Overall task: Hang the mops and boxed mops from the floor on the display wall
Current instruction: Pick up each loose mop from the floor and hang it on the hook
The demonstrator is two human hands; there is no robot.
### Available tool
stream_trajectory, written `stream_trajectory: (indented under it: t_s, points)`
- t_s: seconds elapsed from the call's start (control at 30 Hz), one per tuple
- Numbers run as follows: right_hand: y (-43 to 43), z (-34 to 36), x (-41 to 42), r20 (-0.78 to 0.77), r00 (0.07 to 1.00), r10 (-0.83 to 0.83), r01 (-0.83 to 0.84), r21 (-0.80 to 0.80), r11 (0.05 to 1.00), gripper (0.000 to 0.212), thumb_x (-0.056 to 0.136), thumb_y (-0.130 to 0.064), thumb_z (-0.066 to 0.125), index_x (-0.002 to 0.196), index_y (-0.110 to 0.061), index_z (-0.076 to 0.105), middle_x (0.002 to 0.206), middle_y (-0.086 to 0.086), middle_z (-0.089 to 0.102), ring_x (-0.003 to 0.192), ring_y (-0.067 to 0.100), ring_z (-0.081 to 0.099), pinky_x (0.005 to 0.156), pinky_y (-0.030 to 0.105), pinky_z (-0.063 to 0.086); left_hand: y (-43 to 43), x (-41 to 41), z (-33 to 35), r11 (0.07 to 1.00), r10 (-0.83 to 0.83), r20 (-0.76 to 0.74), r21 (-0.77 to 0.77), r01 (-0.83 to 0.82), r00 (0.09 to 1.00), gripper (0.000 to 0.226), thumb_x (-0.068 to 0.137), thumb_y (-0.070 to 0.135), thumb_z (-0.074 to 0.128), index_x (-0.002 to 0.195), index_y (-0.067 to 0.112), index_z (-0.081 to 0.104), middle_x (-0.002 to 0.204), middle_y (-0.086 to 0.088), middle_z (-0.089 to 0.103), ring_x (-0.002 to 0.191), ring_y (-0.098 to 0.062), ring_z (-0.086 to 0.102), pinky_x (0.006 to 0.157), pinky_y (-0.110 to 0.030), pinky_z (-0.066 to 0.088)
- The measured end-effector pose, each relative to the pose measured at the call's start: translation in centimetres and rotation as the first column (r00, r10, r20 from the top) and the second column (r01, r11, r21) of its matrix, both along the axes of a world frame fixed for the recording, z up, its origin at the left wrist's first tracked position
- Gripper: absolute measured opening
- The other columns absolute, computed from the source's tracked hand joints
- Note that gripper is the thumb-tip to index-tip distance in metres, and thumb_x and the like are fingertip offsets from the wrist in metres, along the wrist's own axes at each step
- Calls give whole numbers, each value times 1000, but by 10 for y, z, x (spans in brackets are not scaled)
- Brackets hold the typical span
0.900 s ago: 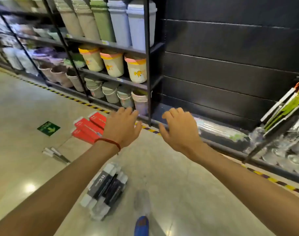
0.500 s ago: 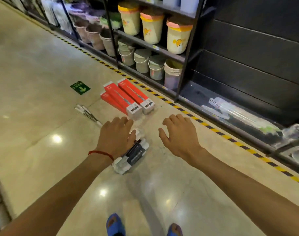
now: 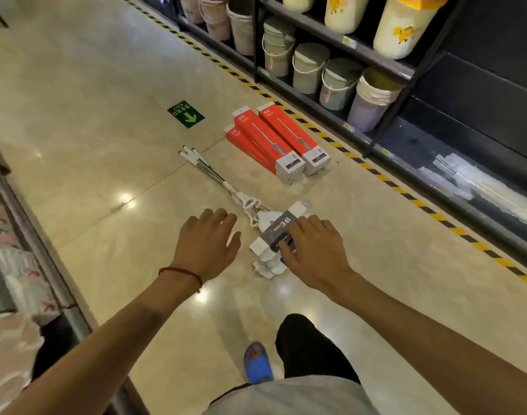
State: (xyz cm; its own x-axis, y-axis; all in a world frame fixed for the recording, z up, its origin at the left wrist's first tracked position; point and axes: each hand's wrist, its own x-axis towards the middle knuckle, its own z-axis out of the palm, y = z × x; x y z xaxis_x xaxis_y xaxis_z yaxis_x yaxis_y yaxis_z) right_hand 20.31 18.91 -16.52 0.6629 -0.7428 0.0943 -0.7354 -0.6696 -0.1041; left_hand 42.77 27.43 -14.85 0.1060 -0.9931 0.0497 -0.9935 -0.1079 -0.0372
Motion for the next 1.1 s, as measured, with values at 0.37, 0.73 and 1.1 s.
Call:
stream_trajectory:
  t_s: [0.37,0.73,1.1]
  points:
    - [-110,-48,168,-118,993,30,-22,71,997,46,91,-43,38,92,-12,72,85,8,69,82,30,62,72,41,50,-83,149,-40,989,21,-10,149,-19,1000,35,97,40,56,117,14,66,106,-5,68,86,-28,64,68,-40,51]
    - [-242,-62,316,-141,990,29,-17,87,996,49,92,-43,34,97,-13,72,87,5,69,83,29,62,72,40,46,-207,304,-56,987,97,-123,143,-79,988,29,98,38,55,112,15,67,104,-4,70,84,-26,64,67,-37,51]
    - [-347,-115,439,-238,962,-132,169,142,975,36,88,-39,48,90,-11,70,82,7,66,82,32,62,70,41,48,-362,460,-126,956,-83,-252,253,149,964,31,94,38,50,105,13,66,94,-6,67,82,-31,62,63,-38,52]
